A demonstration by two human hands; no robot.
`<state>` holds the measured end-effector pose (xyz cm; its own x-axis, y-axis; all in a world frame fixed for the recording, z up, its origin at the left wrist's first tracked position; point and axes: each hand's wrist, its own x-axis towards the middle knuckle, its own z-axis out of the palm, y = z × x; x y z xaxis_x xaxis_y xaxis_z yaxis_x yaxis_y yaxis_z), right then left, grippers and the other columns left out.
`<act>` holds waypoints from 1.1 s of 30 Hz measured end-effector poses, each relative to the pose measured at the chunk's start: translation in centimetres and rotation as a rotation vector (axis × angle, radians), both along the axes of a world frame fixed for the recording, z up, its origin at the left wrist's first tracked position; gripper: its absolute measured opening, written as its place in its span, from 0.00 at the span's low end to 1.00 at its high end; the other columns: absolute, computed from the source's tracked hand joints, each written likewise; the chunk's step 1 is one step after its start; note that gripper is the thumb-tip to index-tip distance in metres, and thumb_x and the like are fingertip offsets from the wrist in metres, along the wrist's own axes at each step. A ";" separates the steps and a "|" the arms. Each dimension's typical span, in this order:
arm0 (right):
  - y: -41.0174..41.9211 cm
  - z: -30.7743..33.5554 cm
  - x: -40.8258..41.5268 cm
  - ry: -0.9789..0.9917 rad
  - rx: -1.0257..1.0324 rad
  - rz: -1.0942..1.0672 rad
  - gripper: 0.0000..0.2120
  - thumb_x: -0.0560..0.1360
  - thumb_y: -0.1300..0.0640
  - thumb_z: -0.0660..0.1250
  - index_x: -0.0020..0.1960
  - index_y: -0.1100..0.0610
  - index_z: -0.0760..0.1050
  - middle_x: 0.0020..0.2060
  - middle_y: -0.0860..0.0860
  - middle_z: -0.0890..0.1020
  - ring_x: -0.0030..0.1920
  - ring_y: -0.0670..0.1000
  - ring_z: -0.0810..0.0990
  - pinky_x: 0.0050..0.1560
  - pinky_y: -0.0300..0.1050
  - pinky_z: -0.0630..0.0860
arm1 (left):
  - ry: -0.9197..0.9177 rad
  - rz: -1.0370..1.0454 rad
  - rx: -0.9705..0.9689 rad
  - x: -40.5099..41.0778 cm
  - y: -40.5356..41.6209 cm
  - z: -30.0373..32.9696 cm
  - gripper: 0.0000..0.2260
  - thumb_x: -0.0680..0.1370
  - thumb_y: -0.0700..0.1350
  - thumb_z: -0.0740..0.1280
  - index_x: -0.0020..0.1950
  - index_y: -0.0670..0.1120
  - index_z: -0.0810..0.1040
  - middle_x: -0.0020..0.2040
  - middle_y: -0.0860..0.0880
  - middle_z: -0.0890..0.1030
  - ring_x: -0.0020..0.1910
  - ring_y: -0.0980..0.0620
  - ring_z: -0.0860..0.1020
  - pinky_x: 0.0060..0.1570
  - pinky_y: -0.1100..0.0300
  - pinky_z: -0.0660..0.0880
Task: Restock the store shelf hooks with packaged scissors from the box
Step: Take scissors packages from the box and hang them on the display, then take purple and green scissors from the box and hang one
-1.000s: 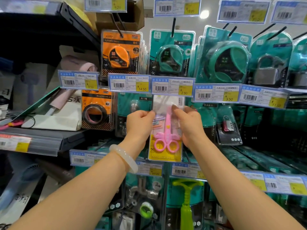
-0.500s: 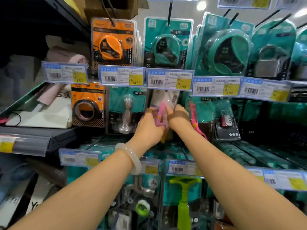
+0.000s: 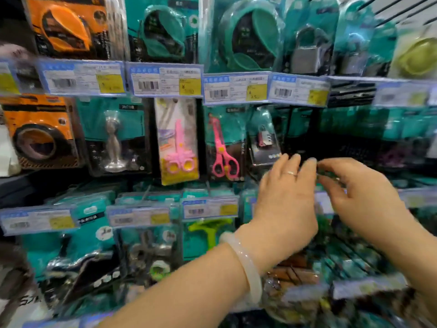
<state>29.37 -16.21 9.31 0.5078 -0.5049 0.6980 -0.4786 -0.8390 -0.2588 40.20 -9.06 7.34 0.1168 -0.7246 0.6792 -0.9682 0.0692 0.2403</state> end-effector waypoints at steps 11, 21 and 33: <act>-9.6 -14.3 -26.7 0.592 0.358 -0.724 0.19 0.75 0.48 0.62 0.61 0.58 0.69 0.61 0.57 0.71 0.63 0.59 0.70 0.57 0.51 0.71 | -0.417 -0.289 0.534 -22.7 -14.7 -10.9 0.30 0.76 0.50 0.64 0.73 0.45 0.56 0.74 0.40 0.57 0.75 0.41 0.52 0.71 0.45 0.55; -14.8 -19.9 -45.8 0.609 0.637 -0.922 0.25 0.76 0.52 0.64 0.68 0.60 0.62 0.65 0.58 0.68 0.67 0.60 0.65 0.61 0.53 0.67 | -0.474 -0.487 0.734 -42.1 -24.4 -17.3 0.26 0.77 0.48 0.63 0.73 0.47 0.58 0.73 0.43 0.59 0.74 0.42 0.54 0.70 0.47 0.58; -21.5 -23.3 -62.4 0.469 0.849 -1.063 0.23 0.75 0.50 0.63 0.67 0.57 0.65 0.64 0.57 0.70 0.66 0.59 0.68 0.60 0.50 0.69 | -0.613 -0.685 0.722 -59.8 -35.7 -20.2 0.25 0.76 0.49 0.64 0.70 0.45 0.59 0.70 0.42 0.63 0.71 0.41 0.59 0.66 0.48 0.62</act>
<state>-33.07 -37.67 -14.02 -0.2725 -0.9542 -0.1232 -0.9479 0.2882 -0.1359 -19.55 -44.73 -12.86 -0.6530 -0.7495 -0.1091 -0.7485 0.6606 -0.0577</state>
